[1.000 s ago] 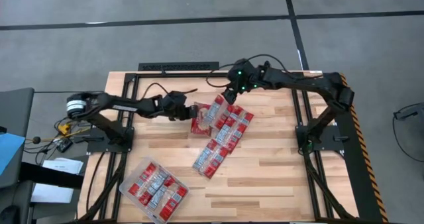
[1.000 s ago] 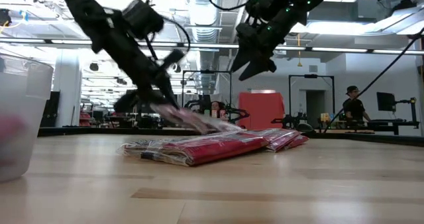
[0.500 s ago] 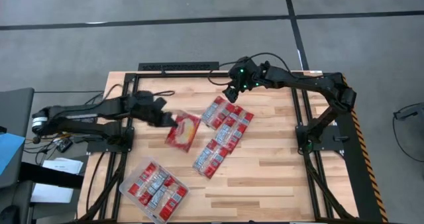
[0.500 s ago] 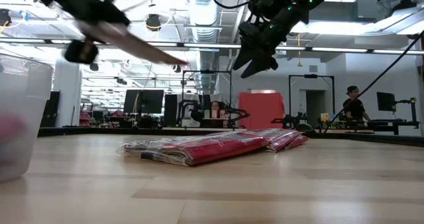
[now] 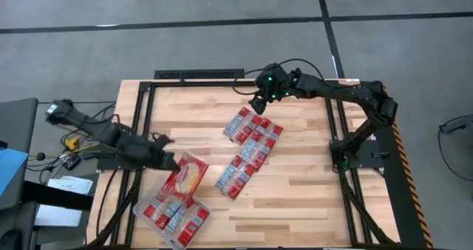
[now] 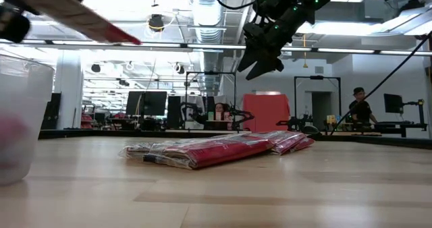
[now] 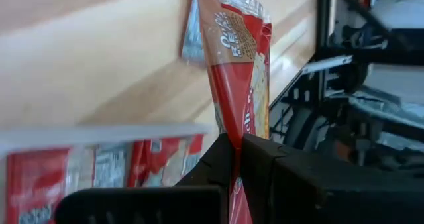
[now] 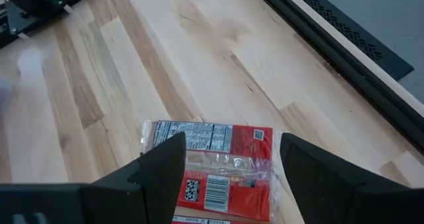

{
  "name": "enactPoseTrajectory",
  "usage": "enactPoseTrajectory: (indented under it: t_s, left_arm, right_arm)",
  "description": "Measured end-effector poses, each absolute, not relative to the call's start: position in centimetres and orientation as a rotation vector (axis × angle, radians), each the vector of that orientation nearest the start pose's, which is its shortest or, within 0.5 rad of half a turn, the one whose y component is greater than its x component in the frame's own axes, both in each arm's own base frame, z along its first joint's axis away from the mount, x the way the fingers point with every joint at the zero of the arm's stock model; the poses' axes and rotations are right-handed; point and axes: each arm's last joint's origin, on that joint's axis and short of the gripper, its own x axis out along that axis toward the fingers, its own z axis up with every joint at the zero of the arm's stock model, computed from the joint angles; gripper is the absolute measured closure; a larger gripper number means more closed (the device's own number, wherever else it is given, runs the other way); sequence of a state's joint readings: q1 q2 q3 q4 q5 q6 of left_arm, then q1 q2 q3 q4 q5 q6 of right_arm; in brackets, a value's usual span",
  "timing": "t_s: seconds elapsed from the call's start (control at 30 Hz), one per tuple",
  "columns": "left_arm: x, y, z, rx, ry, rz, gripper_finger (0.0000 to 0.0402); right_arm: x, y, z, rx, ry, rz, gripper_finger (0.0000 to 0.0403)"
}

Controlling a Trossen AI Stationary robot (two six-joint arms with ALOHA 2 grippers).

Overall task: Sort popcorn bags into baskets
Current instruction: Put the red popcorn bag into the transparent bin

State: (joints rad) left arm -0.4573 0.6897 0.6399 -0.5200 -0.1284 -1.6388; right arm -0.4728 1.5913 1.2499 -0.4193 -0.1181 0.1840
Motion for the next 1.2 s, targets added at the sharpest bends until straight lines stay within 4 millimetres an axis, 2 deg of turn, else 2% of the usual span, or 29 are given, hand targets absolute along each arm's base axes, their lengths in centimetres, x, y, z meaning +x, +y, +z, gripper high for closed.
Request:
enactPoseTrajectory:
  t_s: [0.17, 0.33, 0.7, 0.93, 1.2]
  left_arm:
    - [12.2, -8.4, 26.5, -1.435, 0.747, 0.151, 0.0401]
    - [11.3, -10.3, 25.7, -1.429, 0.814, 0.182, 0.0401]
    - [9.2, -13.0, 24.4, -1.441, 0.967, 0.259, 0.0401]
    - [8.2, -13.7, 24.0, -1.37, 1.04, 0.359, 0.0401]
    - [8.5, -14.5, 22.7, -1.268, 1.06, 0.419, 0.0401]
  right_arm:
    - [31.0, -15.5, 27.5, 0.399, 0.702, -0.406, 0.0132]
    - [30.9, -15.5, 27.5, 0.394, 0.704, -0.42, 0.0132]
    - [30.9, -15.5, 27.5, 0.394, 0.704, -0.42, 0.0132]
    - [31.0, -15.5, 27.5, 0.393, 0.703, -0.42, 0.0132]
    - [31.0, -15.5, 27.5, 0.393, 0.703, -0.42, 0.0132]
